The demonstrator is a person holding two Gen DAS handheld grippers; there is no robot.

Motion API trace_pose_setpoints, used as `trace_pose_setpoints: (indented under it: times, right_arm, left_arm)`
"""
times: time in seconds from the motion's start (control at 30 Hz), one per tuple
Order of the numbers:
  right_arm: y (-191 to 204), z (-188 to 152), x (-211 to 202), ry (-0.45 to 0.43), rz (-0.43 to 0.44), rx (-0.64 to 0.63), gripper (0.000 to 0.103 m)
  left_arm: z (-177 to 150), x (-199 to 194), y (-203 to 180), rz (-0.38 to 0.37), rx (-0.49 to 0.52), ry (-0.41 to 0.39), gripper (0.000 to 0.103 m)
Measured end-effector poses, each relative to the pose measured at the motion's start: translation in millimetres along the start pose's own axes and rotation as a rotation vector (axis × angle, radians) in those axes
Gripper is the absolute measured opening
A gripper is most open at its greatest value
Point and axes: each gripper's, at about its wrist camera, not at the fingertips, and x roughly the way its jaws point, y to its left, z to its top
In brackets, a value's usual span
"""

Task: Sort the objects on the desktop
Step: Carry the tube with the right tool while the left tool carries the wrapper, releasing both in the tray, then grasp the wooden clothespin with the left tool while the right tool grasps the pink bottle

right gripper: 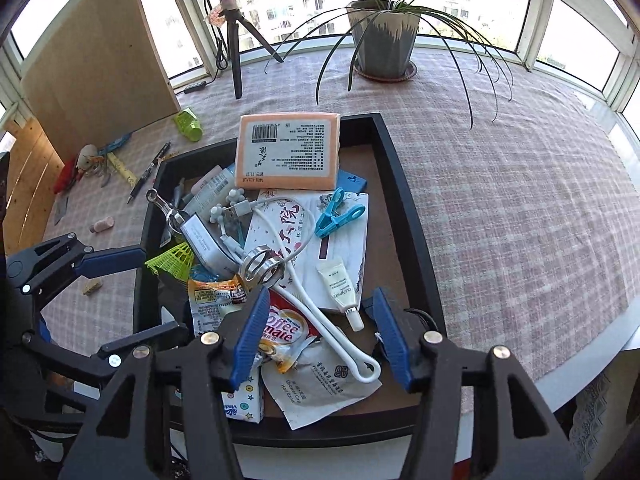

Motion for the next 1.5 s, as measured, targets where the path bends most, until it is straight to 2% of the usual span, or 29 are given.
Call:
trace_pose_setpoints:
  times: [0.23,0.5,0.77,1.0,1.13,1.3,1.37,1.43,1.5]
  right_arm:
    - [18.7,1.3,6.9,0.014,0.022,-0.024,0.053]
    - [65.8,17.0,13.8,0.016,0.072,-0.115,0.054]
    - [142.3,34.9,33.1,0.039,0.152,-0.283,0.054]
    - [221.9,48.2,64.1,0.084,0.237,-0.472,0.054]
    - [264.8,52.9,82.2,0.117,0.272,-0.574,0.054]
    - [310.1,56.6,103.9,0.148,0.302,-0.698,0.055]
    - [324.6,57.8,113.5,0.156,0.306,-0.739,0.058]
    - [337.9,58.6,123.7,0.166,0.311,-0.776,0.059]
    - [348.8,59.1,133.5,0.172,0.311,-0.803,0.059]
  left_arm:
    - [-10.9,-5.5,19.5,0.022,-0.038,0.003,0.068]
    - [-41.8,-15.5,71.1,0.080,-0.121,0.014,0.067]
    - [-104.5,-26.0,149.3,0.202,-0.235,0.044,0.066]
    - [-169.9,-24.8,209.7,0.295,-0.325,0.130,0.066]
    - [-192.9,-17.9,226.7,0.313,-0.357,0.179,0.066]
    - [-200.9,-6.1,228.7,0.339,-0.351,0.206,0.066]
    - [-201.6,-1.4,228.8,0.343,-0.360,0.208,0.064]
    - [-202.7,1.6,230.6,0.344,-0.393,0.202,0.053]
    - [-204.8,3.0,234.1,0.351,-0.443,0.182,0.047]
